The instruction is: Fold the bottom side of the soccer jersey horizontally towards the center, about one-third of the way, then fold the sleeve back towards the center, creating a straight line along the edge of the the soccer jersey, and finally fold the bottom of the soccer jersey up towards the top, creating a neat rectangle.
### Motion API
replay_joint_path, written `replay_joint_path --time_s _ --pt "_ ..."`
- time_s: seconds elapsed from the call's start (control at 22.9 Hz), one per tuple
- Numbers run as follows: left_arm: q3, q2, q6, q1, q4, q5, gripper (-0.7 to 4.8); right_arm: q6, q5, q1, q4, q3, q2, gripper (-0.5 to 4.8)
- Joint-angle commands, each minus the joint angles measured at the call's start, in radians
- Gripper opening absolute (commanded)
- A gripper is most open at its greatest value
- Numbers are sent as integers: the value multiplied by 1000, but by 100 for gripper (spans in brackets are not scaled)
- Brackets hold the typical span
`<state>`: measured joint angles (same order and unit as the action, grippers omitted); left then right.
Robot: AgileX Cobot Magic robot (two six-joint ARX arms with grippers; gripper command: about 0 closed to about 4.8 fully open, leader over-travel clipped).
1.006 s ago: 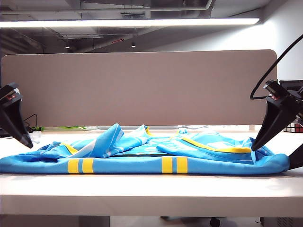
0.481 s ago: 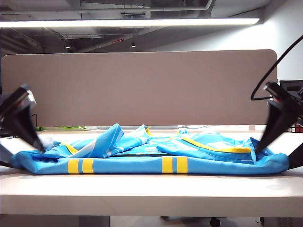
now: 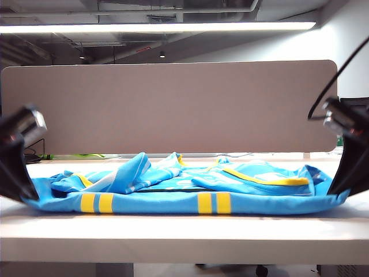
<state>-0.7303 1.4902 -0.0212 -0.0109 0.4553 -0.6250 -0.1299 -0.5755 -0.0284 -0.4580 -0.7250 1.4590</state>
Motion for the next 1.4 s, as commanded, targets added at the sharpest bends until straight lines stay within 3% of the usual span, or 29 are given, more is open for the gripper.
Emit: replay_joint_path --time_s 0.04,0.35,0.48,0.61,0.79,0.87,1.01,1.31,1.4 --pt "-2 -122 8 0 93 -7 -5 50 0 -1 -119 0 -111 -9" --pt "-2 -608 -70 -3 367 19 -5 52 27 -1 -381 0 -514 -8" --pt "-2 -721 -113 -3 370 65 -5 40 62 -1 -409 0 -625 -9" --pt "-2 -703 -126 -3 300 66 -5 17 69 0 -337 0 -624 -9" --pt "-3 -577 -182 -3 80 63 -5 -74 63 0 -98 -6 -527 -8" --pt "-5 -440 -240 -3 -127 63 -5 -89 61 0 37 -77 -354 -9" --pt "-54 -245 -267 -3 -294 64 -6 -87 61 0 120 -216 -117 -8" --pt "-308 206 -263 -5 -463 85 -6 -86 57 -4 243 -574 380 -8" --pt "-379 310 -260 -5 -500 156 -5 -87 57 -4 349 -638 483 0"
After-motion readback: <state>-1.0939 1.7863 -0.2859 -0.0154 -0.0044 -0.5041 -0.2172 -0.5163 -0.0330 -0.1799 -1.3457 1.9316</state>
